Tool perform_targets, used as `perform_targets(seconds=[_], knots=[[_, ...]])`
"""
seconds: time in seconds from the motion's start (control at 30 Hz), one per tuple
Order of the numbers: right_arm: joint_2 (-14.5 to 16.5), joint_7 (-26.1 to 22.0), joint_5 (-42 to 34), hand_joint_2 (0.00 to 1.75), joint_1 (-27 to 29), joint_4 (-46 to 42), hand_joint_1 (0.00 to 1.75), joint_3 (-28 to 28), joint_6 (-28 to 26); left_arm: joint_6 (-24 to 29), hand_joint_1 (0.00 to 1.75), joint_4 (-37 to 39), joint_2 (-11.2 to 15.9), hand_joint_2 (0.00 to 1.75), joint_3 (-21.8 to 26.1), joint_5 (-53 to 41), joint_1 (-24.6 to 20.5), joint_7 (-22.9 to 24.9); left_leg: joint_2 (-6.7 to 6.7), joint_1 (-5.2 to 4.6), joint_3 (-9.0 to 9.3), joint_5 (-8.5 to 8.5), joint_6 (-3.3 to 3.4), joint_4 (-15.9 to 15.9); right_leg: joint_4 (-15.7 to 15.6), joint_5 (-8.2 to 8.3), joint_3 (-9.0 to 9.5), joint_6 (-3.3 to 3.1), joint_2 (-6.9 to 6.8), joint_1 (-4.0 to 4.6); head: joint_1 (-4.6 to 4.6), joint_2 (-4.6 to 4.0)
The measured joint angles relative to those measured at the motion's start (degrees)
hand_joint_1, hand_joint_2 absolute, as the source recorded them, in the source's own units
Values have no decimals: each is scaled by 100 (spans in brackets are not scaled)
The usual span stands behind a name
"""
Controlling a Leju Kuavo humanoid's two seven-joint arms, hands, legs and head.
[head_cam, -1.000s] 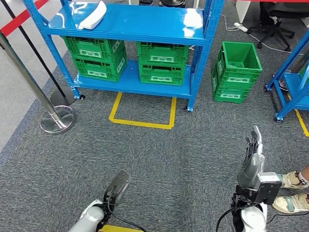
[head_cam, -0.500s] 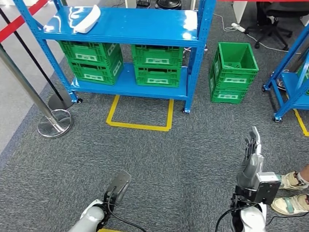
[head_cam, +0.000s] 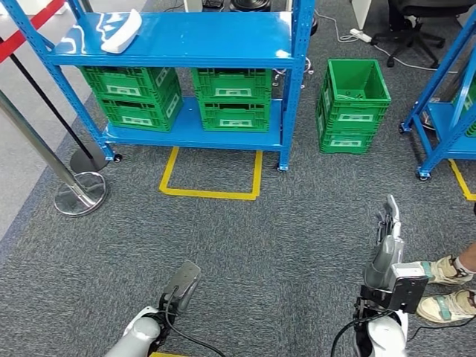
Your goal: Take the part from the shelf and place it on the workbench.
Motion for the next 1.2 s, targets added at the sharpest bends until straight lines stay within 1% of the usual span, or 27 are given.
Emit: perform_targets(seconds=[0.03, 0.17, 0.37, 0.4, 0.43, 0.5, 0.53, 0.6, 0.63, 0.67, 0.73, 0.77, 0.8, 0.83, 0.87, 0.9, 0.93, 0.97, 1.0, 1.03, 1.1, 1.13, 1.17, 1.2], knots=[[0, -1, -4, 0, 0, 1, 0, 1, 3, 0, 0, 0, -2, 0, 0, 0, 0, 1, 0, -6, -2, 0, 0, 1, -6, 6, 3, -1, -1, -3, 1, 0], [0, 9, -91, 175, -5, 11, 0, 14, 109, -34, 0, 0, -3, 0, 0, 13, 1, 34, 0, -21, -12, 8, 15, 4, -53, 39, 22, 24, -3, -16, 1, 0], [1, 58, -27, 175, -55, 108, 0, 131, 168, -58, 0, 0, -2, 0, 0, 19, 1, 55, -1, -25, -17, 14, 43, 6, -103, 67, 47, 47, -6, -19, 1, 0], [2, 61, -17, 175, -65, 125, 0, 147, 172, -54, 0, 0, 1, 0, 0, 19, 1, 58, -1, -29, -24, 6, 54, 20, -117, 73, 53, 57, -6, -33, 1, 0], [4, 67, -11, 175, -76, 142, 0, 165, 174, -50, 0, 0, 3, 0, 0, 19, 0, 62, -2, -36, -31, -2, 82, 37, -130, 80, 58, 75, -6, -47, -2, 0], [8, 78, -14, 175, -94, 179, 0, 199, 169, -46, 0, 0, 13, 0, 0, 19, 0, 70, -2, -55, -51, -20, 160, 69, -165, 99, 68, 121, -4, -76, -11, 0], [11, 80, -28, 175, -100, 193, 0, 213, 167, -45, 0, -1, 17, 0, 0, 22, -1, 73, -1, -62, -48, -9, 209, 49, -191, 113, 81, 147, -2, -74, -19, 0], [17, 74, -94, 175, -106, 212, 0, 224, 173, -39, 0, -4, 18, 0, 1, 39, -3, 81, 16, -35, 20, 66, 281, -90, -200, 99, 67, 181, -23, -57, -16, 0], [19, 72, -120, 175, -113, 220, 0, 225, 180, -34, 0, -7, 17, 0, 1, 49, -8, 85, 28, -20, 59, 104, 307, -163, -82, 17, 9, 191, -38, -43, -9, 0], [20, 70, -137, 175, -118, 229, 0, 225, 188, -29, 0, -8, 15, 0, 2, 57, -11, 90, 39, -7, 92, 131, 321, -214, 174, -126, -114, 194, -55, -32, 2, 0], [20, 70, -138, 175, -119, 256, 0, 225, 198, -23, 0, -9, 15, 0, 2, 61, -13, 97, 46, -20, 101, 125, 335, -220, 926, -472, -460, 207, -63, -22, 12, 0], [20, 71, -138, 175, -112, 272, 0, 225, 201, -23, 0, -9, 14, 0, 2, 61, -9, 100, 45, -23, 104, 117, 335, -216, 1214, -559, -600, 218, -64, -22, 12, 0], [20, 71, -138, 175, -108, 287, 0, 225, 201, -24, 0, -9, 14, 0, 2, 61, -5, 101, 43, -21, 110, 106, 327, -211, 1305, -538, -647, 229, -65, -23, 13, 0], [20, 71, -138, 175, -107, 301, 0, 225, 201, -24, 0, -9, 13, 0, 2, 62, -2, 102, 40, -11, 120, 88, 306, -196, 1160, -409, -574, 243, -70, -27, 14, 0], [20, 70, -138, 175, -110, 310, 0, 224, 201, -24, 0, -9, 11, 0, 2, 62, -1, 102, 36, 7, 131, 59, 275, -165, 824, -210, -402, 260, -82, -36, 14, 0], [20, 70, -138, 175, -119, 320, 0, 224, 201, -24, 0, -9, 13, 0, 3, 63, -2, 102, 32, 20, 132, 22, 232, -125, 459, -81, -209, 278, -97, -37, 16, 0], [25, 69, -137, 175, -129, 328, 0, 226, 203, -24, 0, -9, 15, 0, 3, 65, -4, 102, 31, 21, 119, -23, 183, -57, 156, 4, -39, 264, -98, -40, 27, 0], [30, 68, -137, 175, -137, 337, 0, 229, 207, -24, 0, -9, 18, 0, 3, 66, -4, 103, 32, 16, 99, -55, 145, -1, -6, 21, 55, 226, -92, -39, 25, 0], [35, 67, -135, 175, -140, 348, 0, 233, 212, -24, 0, -9, 21, 0, 3, 67, -3, 103, 32, 5, 78, -71, 114, 37, -32, -21, 74, 173, -75, -27, 14, 0], [39, 66, -134, 175, -137, 358, 0, 236, 218, -25, 0, -9, 22, 0, 3, 68, -1, 104, 34, -1, 64, -76, 98, 63, -16, -20, 67, 108, -52, -20, 7, 0], [39, 63, -130, 175, -132, 376, 0, 239, 231, -25, 0, -9, 21, 0, 2, 68, -1, 105, 34, 15, 48, -120, 69, 93, 23, -37, 47, 15, -35, -11, -20, 0], [39, 62, -128, 175, -137, 381, 0, 241, 237, -26, 0, -9, 21, 0, 2, 68, -7, 105, 33, 20, -6, -207, 56, 213, 25, -43, 51, -21, -31, -13, -20, 0], [39, 61, -127, 175, -146, 385, 0, 243, 242, -26, 0, -9, 21, 0, 2, 68, -13, 105, 29, 21, -113, -339, 43, 436, 21, -46, 58, -52, -31, -17, -24, 0], [39, 60, -125, 175, -156, 391, 0, 245, 244, -26, 0, -9, 21, 0, 2, 68, -16, 105, 24, 18, -283, -501, 39, 779, 20, -50, 60, -71, -30, -15, -23, 0]])
